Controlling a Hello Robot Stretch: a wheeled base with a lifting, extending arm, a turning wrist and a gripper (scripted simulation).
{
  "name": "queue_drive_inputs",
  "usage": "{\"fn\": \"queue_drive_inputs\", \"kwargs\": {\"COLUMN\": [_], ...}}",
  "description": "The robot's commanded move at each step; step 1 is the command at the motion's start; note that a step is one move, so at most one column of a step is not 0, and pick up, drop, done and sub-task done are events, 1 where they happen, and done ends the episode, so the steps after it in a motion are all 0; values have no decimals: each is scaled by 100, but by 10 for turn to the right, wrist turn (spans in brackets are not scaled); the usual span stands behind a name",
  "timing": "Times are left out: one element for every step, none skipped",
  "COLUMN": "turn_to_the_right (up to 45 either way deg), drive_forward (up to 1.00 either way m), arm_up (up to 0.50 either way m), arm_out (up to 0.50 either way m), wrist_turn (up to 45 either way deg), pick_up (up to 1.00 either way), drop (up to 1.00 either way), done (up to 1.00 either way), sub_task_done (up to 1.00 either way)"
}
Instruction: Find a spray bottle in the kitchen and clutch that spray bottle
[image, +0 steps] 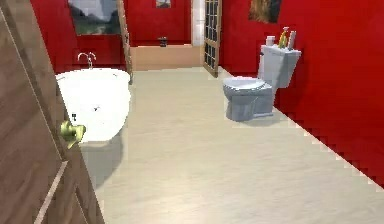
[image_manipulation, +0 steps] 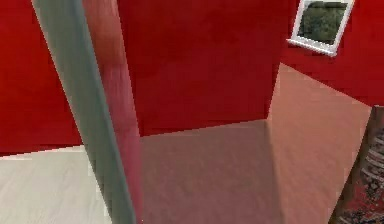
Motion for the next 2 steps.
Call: {"fn": "queue_drive_inputs", "kwargs": {"turn_to_the_right": [0,0], "drive_forward": [100,100], "arm_up": [0,0], "arm_out": [0,0], "wrist_turn": [0,0], "pick_up": [0,0], "drop": [0,0], "done": [0,0], "sub_task_done": [0,0]}}
